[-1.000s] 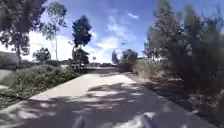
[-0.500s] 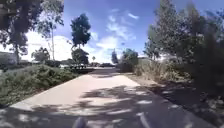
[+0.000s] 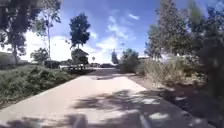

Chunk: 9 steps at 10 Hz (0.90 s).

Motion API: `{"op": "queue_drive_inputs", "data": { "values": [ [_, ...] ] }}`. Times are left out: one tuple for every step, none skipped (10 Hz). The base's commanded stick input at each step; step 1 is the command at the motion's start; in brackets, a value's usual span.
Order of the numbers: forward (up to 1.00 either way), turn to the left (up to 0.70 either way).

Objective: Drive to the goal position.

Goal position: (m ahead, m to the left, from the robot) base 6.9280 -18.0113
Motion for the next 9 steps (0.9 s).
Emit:
{"op": "queue_drive_inputs", "data": {
  "values": [
    [1.00,0.18],
    [1.00,0.40],
    [1.00,0.40],
    [1.00,0.40],
    [1.00,0.40],
    [1.00,0.22],
    [1.00,0.00],
    [1.00,0.00],
    [1.00,0.00]
  ]
}}
